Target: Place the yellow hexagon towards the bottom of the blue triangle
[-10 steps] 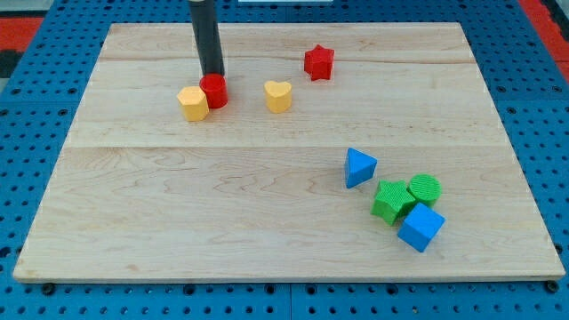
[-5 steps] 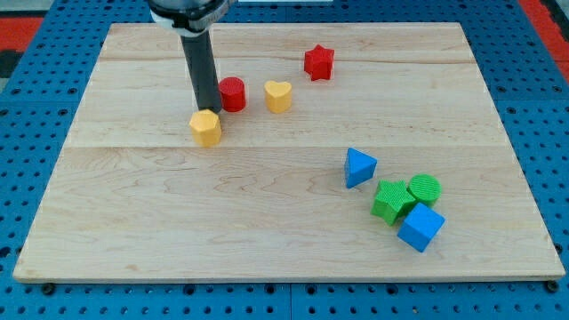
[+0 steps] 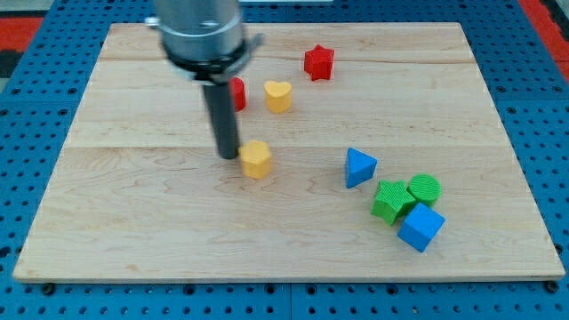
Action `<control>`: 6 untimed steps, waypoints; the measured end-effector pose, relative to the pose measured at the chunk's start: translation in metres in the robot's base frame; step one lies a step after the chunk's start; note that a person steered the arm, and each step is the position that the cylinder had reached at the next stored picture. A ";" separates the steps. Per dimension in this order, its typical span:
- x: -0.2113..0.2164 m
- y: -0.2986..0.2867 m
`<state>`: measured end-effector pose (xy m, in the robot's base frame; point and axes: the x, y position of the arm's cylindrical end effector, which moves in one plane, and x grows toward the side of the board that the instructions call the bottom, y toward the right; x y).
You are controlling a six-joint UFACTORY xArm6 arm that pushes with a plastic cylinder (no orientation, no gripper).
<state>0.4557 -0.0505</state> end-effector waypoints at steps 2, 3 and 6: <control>0.076 0.033; 0.083 0.044; 0.034 0.123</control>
